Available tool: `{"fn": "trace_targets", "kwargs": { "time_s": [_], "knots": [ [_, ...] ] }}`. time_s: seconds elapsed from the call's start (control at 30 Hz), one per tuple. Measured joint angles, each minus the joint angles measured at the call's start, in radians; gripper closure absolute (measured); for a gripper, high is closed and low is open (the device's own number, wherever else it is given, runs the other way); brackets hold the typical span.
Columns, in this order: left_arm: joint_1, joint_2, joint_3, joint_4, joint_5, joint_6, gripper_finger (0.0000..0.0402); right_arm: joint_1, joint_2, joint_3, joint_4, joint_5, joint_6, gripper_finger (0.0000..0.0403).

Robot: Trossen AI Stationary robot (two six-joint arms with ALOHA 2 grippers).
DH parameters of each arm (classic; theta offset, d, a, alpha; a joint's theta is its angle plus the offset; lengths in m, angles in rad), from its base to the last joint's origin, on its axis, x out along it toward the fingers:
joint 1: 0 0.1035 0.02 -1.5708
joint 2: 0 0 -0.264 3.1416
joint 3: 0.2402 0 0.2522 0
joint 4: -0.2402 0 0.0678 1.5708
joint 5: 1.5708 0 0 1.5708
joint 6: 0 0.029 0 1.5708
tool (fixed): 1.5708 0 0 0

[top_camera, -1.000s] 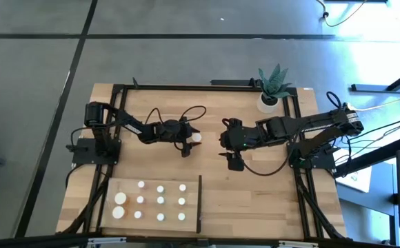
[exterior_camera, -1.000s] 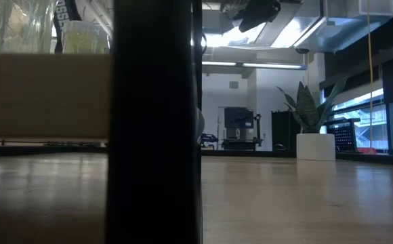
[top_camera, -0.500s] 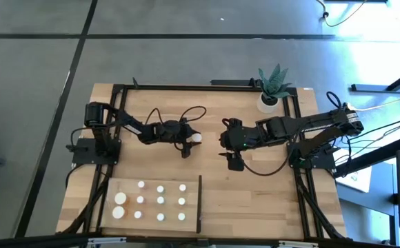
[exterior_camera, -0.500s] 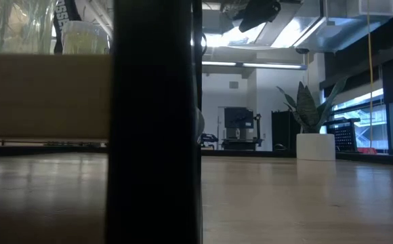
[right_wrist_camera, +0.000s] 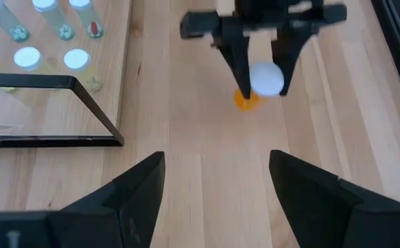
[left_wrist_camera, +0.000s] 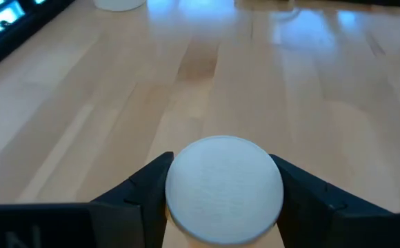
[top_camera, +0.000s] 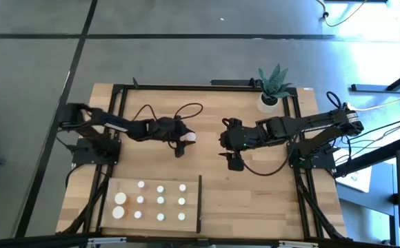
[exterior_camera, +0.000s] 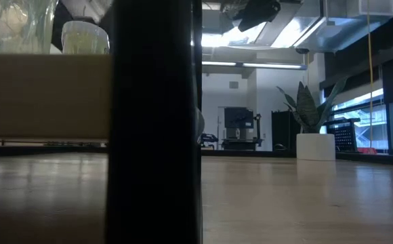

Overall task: Pick and place medicine bottles onto shelf by color
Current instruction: Put the orange pill bottle on the shelf aligned with the other orange pill bottle

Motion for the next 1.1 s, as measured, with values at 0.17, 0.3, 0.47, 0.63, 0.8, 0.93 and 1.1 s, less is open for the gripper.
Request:
{"fn": "trace_targets", "kwargs": {
  "time_s": [0.17,0.3,0.47,0.63,0.8,0.93,1.1],
  "knots": [
    [-0.054,-0.170,0.000,-0.205,-0.098,-0.019,0.0205,0.000,0.000,0.000,0.000,0.000,0.000,0.0140],
    [-0.129,-0.310,0.000,-0.367,-0.199,-0.073,0.0205,0.000,0.000,0.000,0.000,0.000,-0.001,0.0140],
    [-0.267,-0.445,0.000,-0.541,-0.372,-0.191,0.0205,0.000,0.000,0.000,0.000,0.000,-0.001,0.0140],
    [-0.422,-0.541,0.000,-0.690,-0.537,-0.326,0.0205,0.000,0.000,0.000,0.000,0.000,-0.001,0.0140],
    [-0.570,-0.624,0.000,-0.822,-0.643,-0.451,0.0205,0.000,0.000,0.000,0.000,0.000,-0.001,0.0140],
    [-0.670,-0.680,0.000,-0.903,-0.658,-0.514,0.0205,0.000,0.000,0.000,0.000,0.000,-0.001,0.0140],
    [-0.784,-0.732,0.000,-0.947,-0.721,-0.560,0.0205,0.000,0.000,-0.001,0.001,0.000,0.000,0.0140]
  ]
}}
